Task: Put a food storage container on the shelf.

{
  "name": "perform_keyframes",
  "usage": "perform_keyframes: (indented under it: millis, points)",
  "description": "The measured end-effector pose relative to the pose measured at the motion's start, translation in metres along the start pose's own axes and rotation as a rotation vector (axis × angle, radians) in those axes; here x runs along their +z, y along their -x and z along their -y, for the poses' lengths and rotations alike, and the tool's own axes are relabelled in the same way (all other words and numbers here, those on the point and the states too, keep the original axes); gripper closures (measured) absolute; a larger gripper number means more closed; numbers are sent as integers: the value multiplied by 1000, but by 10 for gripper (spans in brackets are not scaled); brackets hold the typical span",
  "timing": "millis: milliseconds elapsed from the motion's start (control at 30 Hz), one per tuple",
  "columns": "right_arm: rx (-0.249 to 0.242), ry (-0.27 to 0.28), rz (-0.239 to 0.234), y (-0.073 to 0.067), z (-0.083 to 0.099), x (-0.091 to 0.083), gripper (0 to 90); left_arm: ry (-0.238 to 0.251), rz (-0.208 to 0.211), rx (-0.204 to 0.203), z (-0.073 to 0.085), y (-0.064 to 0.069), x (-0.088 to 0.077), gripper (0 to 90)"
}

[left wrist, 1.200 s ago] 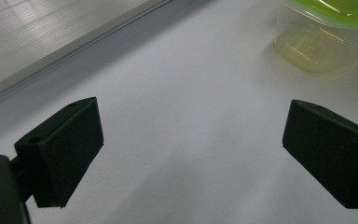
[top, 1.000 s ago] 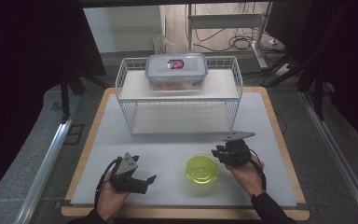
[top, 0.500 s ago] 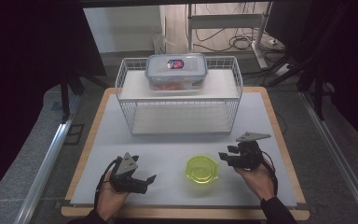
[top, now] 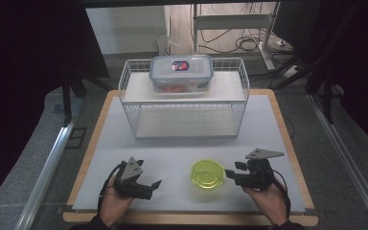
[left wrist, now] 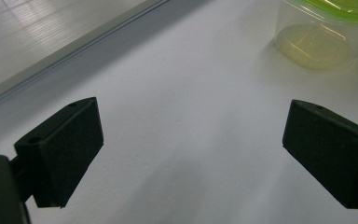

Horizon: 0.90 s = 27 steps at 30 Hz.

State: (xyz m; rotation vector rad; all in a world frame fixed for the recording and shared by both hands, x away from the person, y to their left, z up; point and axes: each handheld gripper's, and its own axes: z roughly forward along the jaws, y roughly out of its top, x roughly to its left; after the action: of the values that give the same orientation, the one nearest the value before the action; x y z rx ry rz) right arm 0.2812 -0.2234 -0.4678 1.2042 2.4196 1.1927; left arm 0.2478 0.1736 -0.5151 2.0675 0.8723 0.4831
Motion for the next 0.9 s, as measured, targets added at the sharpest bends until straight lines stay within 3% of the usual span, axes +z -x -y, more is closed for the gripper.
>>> perform_keyframes:
  millis: [233, 467, 633, 900]
  points:
    - [56, -15, -52, -9, 7, 9, 394, 0, 5, 4, 0, 1, 1, 48]
    - [87, -50, -84, -12, 9, 23, 394, 0, 9, 7, 0, 2, 1, 48]
    - [163, -54, -145, -9, 10, 27, 447, 0, 10, 9, 0, 2, 2, 48]
    - [337, -40, -272, 5, 16, 32, 598, -1, 10, 13, 0, 2, 2, 48]
